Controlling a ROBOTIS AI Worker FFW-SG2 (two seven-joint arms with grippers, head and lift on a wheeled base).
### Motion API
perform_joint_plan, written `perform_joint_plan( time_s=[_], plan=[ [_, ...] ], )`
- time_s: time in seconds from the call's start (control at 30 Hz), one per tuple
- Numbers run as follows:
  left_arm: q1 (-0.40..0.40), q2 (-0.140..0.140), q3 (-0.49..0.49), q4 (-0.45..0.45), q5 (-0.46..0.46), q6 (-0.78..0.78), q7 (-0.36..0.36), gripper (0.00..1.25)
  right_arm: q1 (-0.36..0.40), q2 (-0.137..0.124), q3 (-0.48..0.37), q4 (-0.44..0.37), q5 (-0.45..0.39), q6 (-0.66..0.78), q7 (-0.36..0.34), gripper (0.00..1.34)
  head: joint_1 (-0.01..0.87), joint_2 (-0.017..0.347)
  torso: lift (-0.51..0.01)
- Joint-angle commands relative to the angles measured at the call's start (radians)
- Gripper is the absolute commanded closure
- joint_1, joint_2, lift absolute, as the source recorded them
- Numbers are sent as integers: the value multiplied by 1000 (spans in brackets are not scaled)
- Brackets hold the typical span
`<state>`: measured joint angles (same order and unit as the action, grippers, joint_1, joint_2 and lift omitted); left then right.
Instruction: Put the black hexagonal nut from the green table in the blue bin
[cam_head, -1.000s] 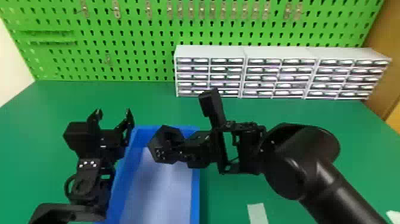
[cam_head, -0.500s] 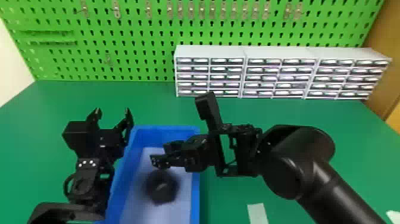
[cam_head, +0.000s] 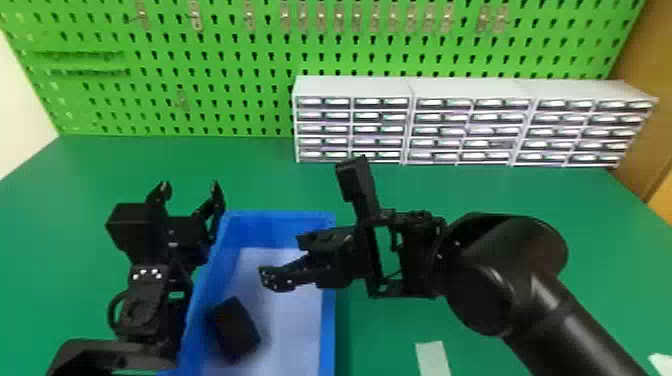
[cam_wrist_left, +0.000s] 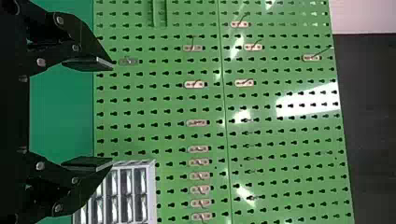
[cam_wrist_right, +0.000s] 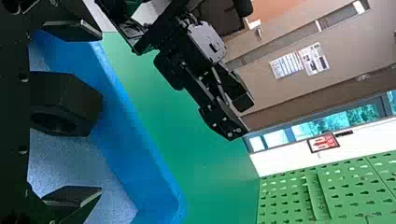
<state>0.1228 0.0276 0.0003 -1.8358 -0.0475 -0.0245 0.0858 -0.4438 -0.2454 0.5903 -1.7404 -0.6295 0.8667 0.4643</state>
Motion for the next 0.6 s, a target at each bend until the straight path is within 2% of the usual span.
perform_joint_plan(
  time_s=[0.0, 0.3, 0.57],
  plan=[
    [-2, 0, -2, 1, 0, 0, 0, 521, 7, 0, -9, 2, 1, 0, -1, 122, 657, 57, -95],
    [-2, 0, -5, 3, 0, 0, 0, 521, 25, 8, -96, 1, 27, 8, 0, 122, 657, 57, -95],
    [0, 0, -6, 4, 0, 0, 0, 521, 53, 29, -225, -21, 111, 15, 0, 119, 657, 57, -95]
  ],
)
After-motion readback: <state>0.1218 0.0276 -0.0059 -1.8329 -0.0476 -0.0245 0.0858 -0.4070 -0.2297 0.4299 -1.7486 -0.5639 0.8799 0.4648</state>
